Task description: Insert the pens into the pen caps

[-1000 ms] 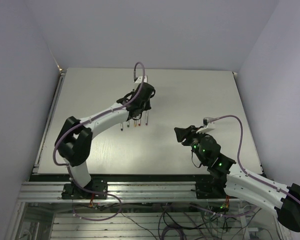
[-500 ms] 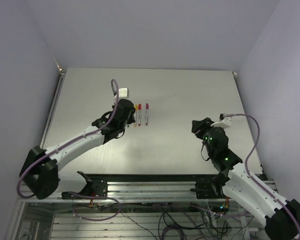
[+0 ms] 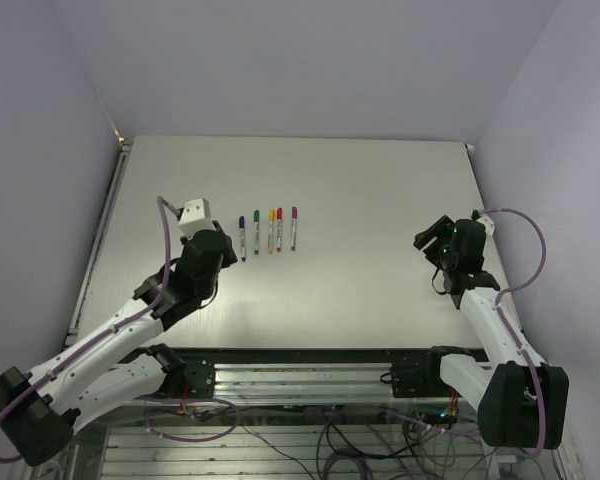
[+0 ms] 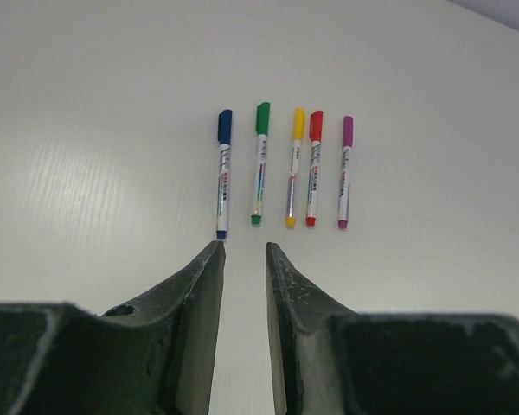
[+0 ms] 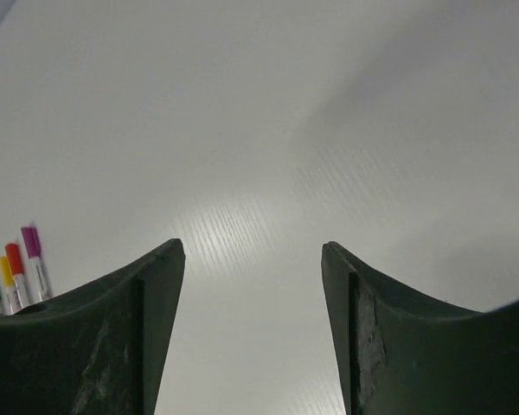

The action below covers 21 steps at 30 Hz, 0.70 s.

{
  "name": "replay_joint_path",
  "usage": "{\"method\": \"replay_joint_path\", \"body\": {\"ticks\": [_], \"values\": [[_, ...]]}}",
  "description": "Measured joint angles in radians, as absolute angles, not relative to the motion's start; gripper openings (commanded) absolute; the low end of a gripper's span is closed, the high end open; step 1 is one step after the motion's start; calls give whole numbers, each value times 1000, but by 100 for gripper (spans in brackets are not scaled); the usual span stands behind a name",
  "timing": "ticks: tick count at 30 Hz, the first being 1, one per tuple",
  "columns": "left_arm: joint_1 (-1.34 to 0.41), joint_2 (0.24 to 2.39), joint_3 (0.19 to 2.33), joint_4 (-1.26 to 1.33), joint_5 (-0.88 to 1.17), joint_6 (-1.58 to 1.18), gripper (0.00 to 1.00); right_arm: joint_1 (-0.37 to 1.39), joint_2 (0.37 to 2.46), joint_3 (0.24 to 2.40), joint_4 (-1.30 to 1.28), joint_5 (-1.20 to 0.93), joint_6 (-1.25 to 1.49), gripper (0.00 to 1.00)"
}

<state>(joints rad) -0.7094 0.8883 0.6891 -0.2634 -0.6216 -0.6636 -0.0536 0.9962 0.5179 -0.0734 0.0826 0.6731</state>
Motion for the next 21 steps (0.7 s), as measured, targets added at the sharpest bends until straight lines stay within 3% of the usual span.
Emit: {"method": "replay_joint_path", "body": {"ticks": [10,21], "values": [[-709,817,662,-343,-681,-708,35,-58,909,529,-133,94,624,73],[-709,799,657,-379,-691,-730,35,-58,871,530,-195,224,687,72]]}}
